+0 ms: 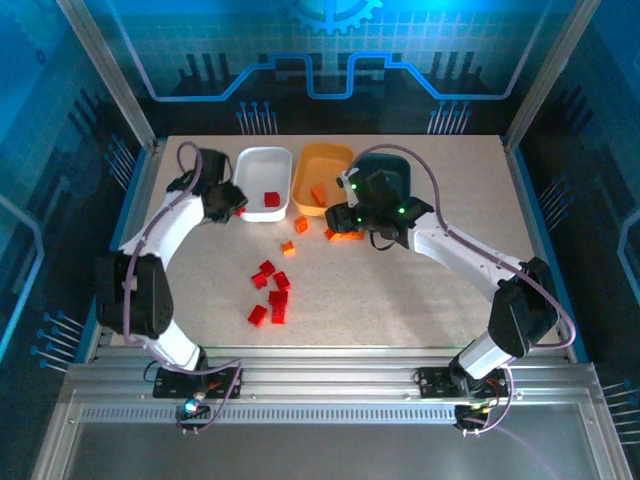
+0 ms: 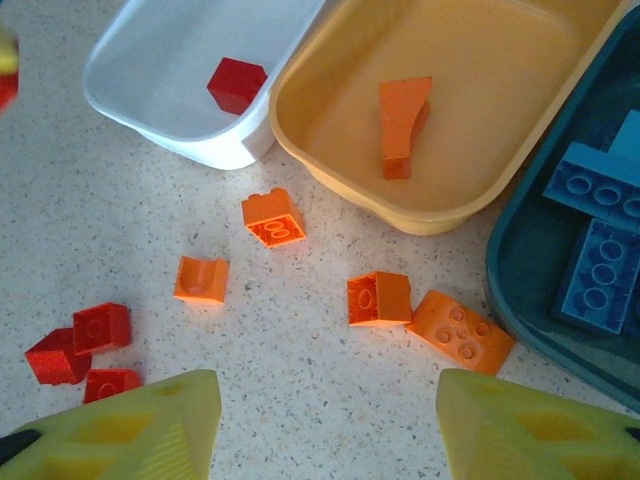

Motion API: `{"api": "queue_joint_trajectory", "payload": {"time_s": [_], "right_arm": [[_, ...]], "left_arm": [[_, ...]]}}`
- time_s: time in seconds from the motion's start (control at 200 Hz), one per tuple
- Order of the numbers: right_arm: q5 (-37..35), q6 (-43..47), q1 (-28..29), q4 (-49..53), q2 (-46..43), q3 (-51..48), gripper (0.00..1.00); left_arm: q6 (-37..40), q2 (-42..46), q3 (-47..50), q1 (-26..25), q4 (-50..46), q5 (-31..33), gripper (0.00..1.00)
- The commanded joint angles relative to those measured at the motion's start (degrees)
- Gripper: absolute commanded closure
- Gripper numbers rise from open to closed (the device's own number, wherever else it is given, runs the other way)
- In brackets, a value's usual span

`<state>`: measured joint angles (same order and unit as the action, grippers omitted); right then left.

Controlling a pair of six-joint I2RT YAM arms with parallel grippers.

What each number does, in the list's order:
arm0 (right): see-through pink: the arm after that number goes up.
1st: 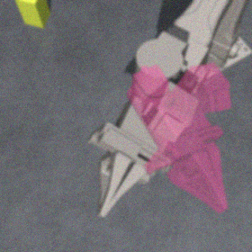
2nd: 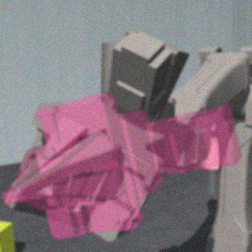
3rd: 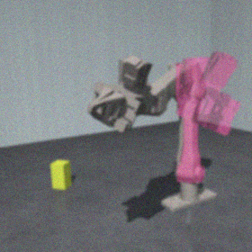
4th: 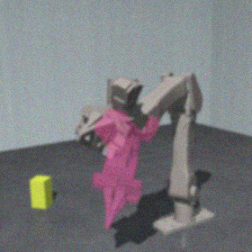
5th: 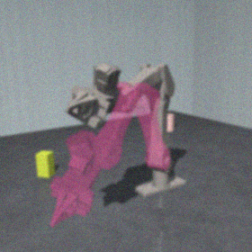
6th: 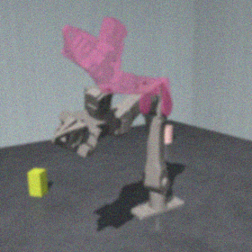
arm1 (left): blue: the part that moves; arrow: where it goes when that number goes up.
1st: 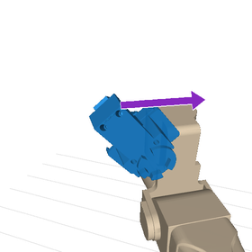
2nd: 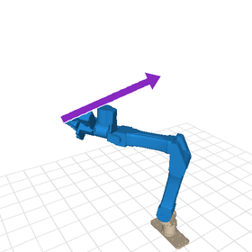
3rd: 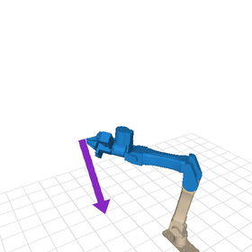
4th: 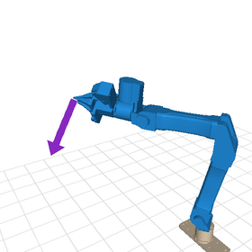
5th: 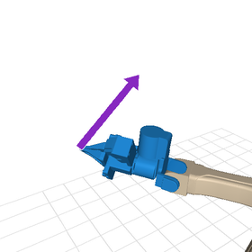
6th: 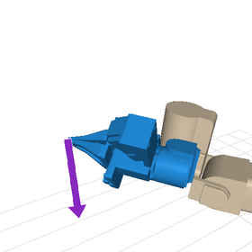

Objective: Sort the legos into containers by color

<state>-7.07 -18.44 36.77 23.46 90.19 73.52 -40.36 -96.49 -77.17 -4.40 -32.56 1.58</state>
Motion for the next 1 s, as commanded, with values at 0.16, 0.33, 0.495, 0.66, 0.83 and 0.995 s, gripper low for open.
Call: {"api": "queue_joint_trajectory", "payload": {"time_s": [0.16,0.33,0.495,0.66,0.83,0.995], "right_arm": [[-1.2,-0.1,-1.1,0.3,3.9,0.1,0.40],[-0.7,0.2,-1.2,0.5,5.5,0.5,0.41],[-0.2,0.0,-0.6,0.7,7.7,1.2,0.40],[-0.4,-0.6,0.5,1.4,10.4,2.6,0.40],[-1.2,-1.5,4.2,2.0,13.8,5.2,0.39],[-0.8,-4.5,6.6,0.7,18.7,8.6,0.36]], "left_arm": [[5.0,-19.6,-20.1,-2.8,-7.2,-3.0,0.67],[5.5,-25.8,-25.8,-3.2,-8.9,-2.5,0.63],[6.3,-26.9,-28.3,-3.6,-9.7,-3.0,0.41],[7.3,-23.0,-27.8,-4.3,-9.5,-4.9,0.28],[7.8,-9.6,-18.0,-5.4,-4.6,-7.7,0.15],[6.3,8.8,5.3,-5.5,4.9,-8.8,0.01]]}}
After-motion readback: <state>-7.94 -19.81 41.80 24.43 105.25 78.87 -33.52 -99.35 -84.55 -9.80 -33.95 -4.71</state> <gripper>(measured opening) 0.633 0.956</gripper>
